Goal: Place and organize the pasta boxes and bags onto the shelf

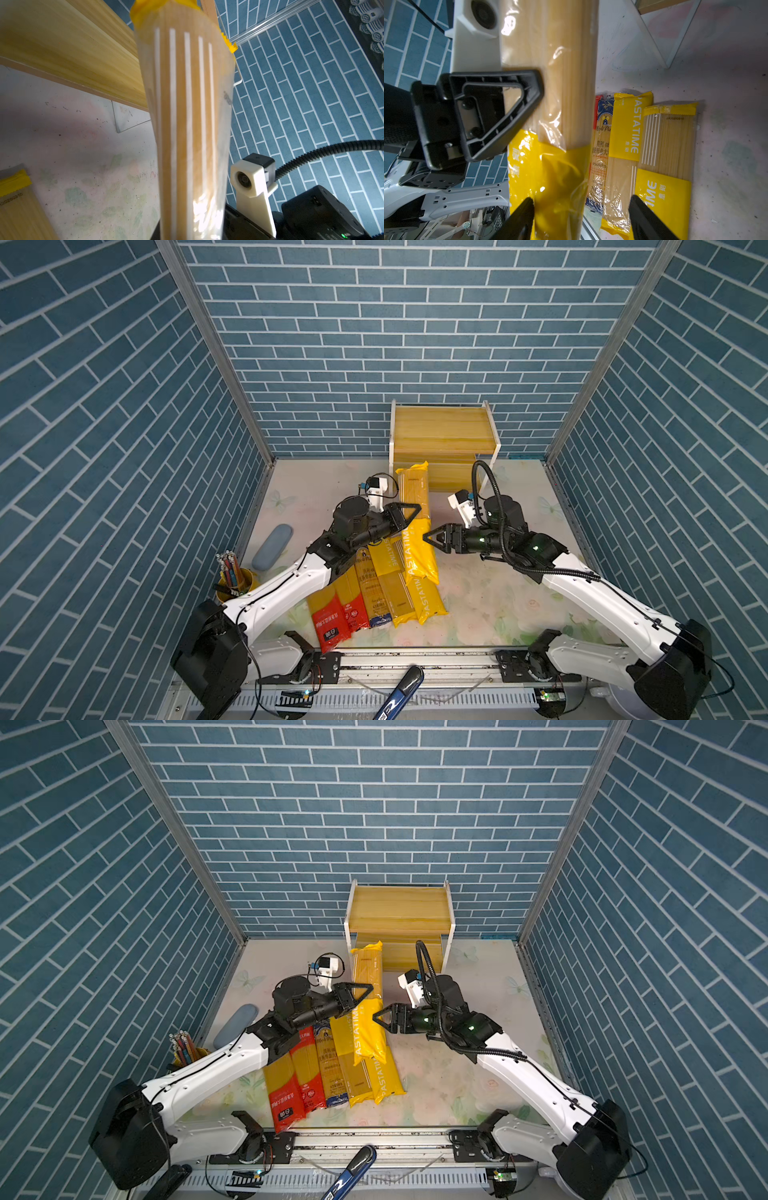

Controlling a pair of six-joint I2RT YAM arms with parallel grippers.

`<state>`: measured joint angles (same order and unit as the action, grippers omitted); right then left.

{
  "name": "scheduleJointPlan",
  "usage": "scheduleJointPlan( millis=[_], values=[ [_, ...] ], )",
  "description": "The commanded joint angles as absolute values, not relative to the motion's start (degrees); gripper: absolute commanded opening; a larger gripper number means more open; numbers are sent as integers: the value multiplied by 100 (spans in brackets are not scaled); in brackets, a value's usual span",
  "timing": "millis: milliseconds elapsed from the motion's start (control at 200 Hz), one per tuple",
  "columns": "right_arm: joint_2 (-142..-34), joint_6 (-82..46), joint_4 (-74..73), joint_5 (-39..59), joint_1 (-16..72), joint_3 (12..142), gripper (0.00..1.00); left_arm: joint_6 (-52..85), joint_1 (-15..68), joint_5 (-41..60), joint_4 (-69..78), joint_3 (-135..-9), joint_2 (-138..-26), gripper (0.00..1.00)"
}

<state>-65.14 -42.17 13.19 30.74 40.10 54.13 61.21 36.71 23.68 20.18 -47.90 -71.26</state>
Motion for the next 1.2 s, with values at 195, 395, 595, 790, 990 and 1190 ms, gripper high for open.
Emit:
scheduleJointPlan(
  millis=[195, 395, 595, 790, 990, 1190],
  values=[
    [-7025, -5447, -806, 3821, 4099, 5562, 69, 5833, 3670, 2480, 2519, -5658, -7119, 24],
    [-7107, -5537, -902, 3588, 4157, 5855, 44, 5403, 3666, 2153, 1732, -5999, -7124, 29],
    [-7014, -5546, -932, 3425, 4154, 6027, 20, 5302, 3661, 2147, 1467, -6296, -7133, 59],
    [-7055, -5563, -949, 3495, 4114, 6342, 9, 5267, 3421, 2102, 1204, -6407, -6916, 72],
    [-7241, -5708, -791, 3775, 3803, 6995, 4, 5260, 2965, 2114, 903, -6252, -6505, 82],
    [-7727, -5790, -439, 4081, 3335, 8056, 0, 5196, 2663, 2081, 664, -6047, -6133, 84]
  ],
)
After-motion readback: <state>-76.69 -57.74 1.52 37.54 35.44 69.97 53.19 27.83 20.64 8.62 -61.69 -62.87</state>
